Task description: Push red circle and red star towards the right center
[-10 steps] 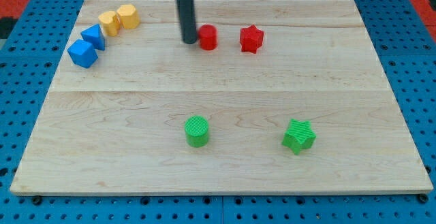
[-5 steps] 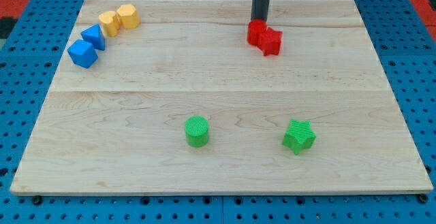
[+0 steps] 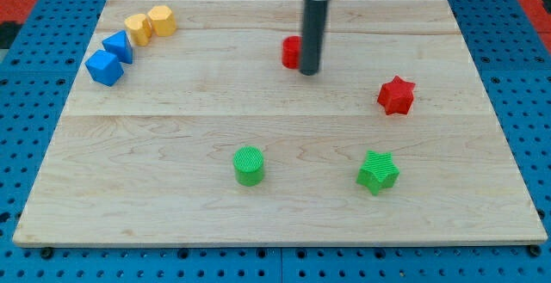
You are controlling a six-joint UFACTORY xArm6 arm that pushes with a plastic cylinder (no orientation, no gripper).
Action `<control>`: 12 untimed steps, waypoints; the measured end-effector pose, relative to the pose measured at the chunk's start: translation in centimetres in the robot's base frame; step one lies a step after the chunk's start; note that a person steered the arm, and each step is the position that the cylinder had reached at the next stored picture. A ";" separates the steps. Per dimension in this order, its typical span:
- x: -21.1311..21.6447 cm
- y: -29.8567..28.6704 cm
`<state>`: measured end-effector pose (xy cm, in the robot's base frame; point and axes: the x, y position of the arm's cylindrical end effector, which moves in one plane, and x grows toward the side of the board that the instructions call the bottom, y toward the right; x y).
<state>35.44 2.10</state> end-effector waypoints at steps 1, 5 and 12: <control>-0.5 -3.4; 6.0 5.7; 2.3 3.7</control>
